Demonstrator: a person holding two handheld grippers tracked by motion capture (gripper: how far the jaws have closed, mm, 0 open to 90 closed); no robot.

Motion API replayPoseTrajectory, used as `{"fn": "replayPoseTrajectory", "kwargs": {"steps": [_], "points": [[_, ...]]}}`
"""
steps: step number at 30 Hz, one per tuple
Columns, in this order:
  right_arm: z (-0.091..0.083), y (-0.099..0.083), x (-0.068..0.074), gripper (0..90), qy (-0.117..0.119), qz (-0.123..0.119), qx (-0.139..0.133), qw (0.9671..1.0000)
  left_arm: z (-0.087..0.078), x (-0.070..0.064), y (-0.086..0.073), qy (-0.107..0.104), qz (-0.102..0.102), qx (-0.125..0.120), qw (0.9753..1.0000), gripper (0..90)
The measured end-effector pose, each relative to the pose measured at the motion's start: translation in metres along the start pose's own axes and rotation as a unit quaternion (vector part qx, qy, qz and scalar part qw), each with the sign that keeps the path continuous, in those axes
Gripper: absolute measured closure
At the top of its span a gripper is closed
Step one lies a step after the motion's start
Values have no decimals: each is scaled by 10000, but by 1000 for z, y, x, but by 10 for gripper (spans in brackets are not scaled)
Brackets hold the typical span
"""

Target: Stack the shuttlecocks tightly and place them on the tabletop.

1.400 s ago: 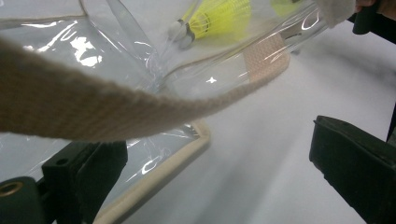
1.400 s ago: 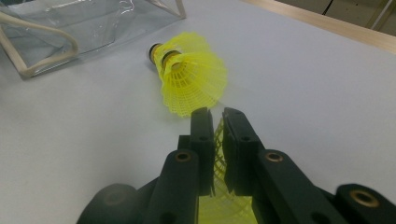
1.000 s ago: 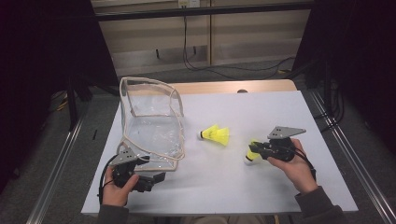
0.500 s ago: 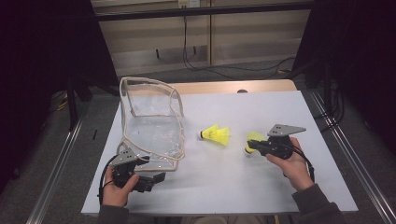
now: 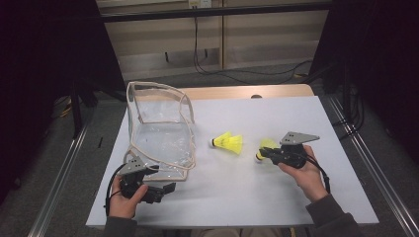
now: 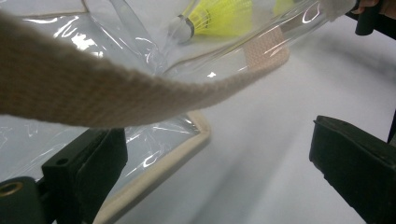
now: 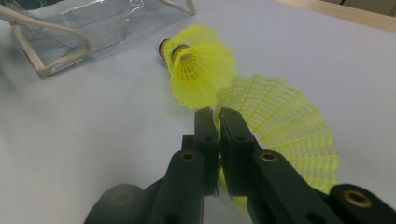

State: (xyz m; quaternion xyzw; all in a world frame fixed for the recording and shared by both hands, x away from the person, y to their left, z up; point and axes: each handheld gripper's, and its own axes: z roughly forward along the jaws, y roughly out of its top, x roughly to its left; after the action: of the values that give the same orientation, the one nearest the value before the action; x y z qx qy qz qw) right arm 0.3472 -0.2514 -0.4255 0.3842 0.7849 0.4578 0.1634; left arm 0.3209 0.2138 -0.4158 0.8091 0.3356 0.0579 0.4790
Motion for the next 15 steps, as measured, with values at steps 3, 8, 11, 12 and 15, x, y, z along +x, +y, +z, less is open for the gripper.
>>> {"fn": "replayPoseTrajectory", "kwargs": {"steps": [3, 8, 11, 12, 15], "points": [[-4, -2, -2, 824, -81, 15, 91, 9999, 1, 0, 1, -20, 13, 16, 10000, 43], [-11, -7, -6, 762, -170, 63, 221, 9996, 4, 0, 2, -36, 19, 4, 10000, 43], [-16, -9, -9, 741, -197, 120, 250, 9994, 4, 1, 3, -35, 13, 13, 10000, 42], [-17, -10, -10, 729, -216, 120, 281, 9993, 4, 1, 3, -34, 16, 18, 10000, 42], [-21, -13, -11, 713, -213, 116, 306, 9992, 4, 1, 3, -46, 21, 29, 10000, 42]]}}
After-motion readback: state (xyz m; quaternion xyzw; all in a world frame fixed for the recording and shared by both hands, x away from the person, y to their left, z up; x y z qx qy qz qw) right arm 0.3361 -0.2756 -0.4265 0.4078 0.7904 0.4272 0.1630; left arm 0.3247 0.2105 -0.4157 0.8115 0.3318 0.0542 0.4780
